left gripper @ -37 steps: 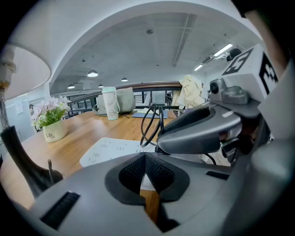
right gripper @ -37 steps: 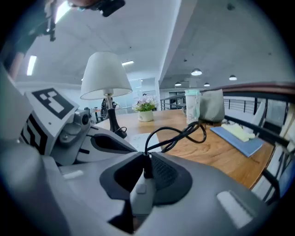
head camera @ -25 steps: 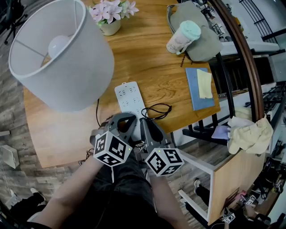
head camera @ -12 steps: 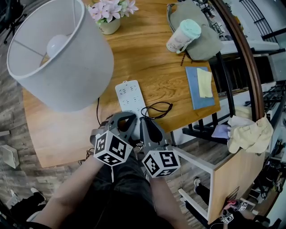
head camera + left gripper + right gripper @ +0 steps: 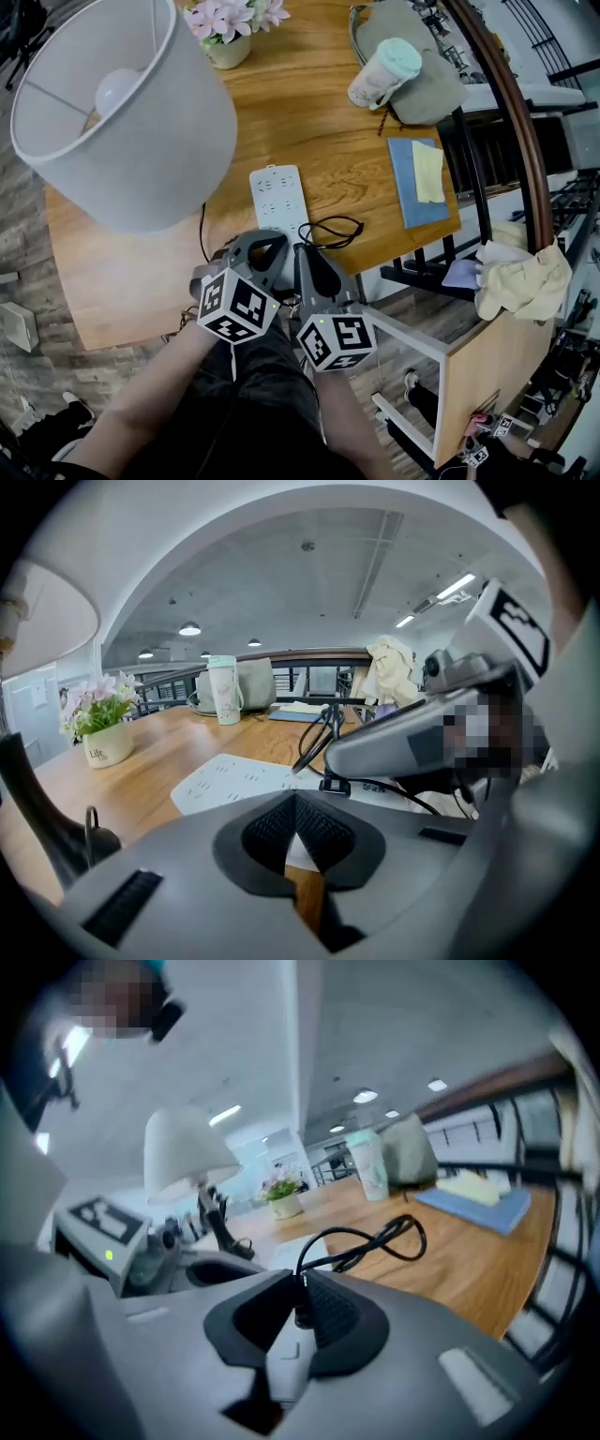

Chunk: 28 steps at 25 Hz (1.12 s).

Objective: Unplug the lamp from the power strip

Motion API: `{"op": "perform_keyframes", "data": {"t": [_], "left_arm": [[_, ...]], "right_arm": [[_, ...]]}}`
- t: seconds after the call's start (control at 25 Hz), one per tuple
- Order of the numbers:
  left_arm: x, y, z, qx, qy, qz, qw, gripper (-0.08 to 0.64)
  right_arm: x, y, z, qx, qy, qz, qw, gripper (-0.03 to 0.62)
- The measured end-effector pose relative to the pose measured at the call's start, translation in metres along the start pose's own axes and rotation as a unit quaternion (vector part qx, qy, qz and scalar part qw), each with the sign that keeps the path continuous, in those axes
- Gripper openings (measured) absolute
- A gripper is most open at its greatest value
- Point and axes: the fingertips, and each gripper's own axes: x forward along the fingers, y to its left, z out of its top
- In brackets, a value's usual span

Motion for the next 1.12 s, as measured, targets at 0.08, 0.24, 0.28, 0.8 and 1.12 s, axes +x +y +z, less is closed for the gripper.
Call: {"op": "perform_keyframes", "data": {"t": [0.08,0.24,0.28,0.8,1.12], "left_arm": [[0.0,0.0,0.0,0.001,0.0,-0.001,1.0,-0.006],[0.0,0.0,0.0,0.007,0.0,-0.002,1.0,-0.005],[0.0,0.0,0.0,0.007,-0.001,-0.003,1.0,-0.005],[0.0,0.0,0.001,0.004,-0.007,-0.004,1.0,-0.005],[0.0,-0.001,0.001,0.003,-0.008,-0.006,0.9999,-0.005]], "right_arm": [[0.001,0.01,-0.002,-0.129,0.022,-0.025,0.991,0.047],[0.002,0.011,-0.003,-0.165,0.034,-0.043,0.985,0.055],[0.002,0.009,-0.003,-0.15,0.033,-0.047,0.987,0.061],[0.003,0.012,-0.009,-0.153,0.081,-0.033,0.984,0.101],[0.011,0.002,-0.023,-0.158,0.106,-0.059,0.98,0.077]]}}
